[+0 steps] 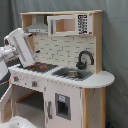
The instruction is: Play with the kitchen
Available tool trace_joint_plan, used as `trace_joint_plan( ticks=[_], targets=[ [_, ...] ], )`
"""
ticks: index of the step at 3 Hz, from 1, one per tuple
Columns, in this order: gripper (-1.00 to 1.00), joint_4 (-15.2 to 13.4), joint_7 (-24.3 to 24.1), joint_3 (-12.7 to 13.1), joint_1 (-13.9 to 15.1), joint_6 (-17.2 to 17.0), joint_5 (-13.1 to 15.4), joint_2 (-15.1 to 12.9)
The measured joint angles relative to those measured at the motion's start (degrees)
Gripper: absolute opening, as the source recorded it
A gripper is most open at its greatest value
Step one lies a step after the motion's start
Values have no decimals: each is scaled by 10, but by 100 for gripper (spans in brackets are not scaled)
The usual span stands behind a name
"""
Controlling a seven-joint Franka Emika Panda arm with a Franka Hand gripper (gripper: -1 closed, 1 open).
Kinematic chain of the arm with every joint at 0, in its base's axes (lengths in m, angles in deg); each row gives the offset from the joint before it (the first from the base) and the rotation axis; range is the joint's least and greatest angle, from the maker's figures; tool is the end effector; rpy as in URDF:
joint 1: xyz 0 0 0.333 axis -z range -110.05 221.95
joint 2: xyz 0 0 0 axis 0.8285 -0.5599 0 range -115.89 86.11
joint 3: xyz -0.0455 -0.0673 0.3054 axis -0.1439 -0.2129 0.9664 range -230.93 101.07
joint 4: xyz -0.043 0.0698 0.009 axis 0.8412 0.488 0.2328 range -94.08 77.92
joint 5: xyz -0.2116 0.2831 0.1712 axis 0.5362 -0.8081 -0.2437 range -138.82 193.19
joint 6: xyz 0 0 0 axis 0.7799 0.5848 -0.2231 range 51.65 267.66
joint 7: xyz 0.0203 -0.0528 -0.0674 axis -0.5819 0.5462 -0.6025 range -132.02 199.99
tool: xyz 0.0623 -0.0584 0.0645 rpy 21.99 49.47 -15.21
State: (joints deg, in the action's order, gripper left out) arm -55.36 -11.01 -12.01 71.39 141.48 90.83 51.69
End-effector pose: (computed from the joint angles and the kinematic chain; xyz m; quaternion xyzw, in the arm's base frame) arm 0.2083 0.2342 0.6379 0.5403 -0.1765 0.4417 0.6942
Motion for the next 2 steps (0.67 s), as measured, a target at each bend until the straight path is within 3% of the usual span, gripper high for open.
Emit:
trace_joint_plan(
  ticks=[2],
  targets=[
    [100, 0, -34, -58, 14, 85, 0, -36]
  ],
)
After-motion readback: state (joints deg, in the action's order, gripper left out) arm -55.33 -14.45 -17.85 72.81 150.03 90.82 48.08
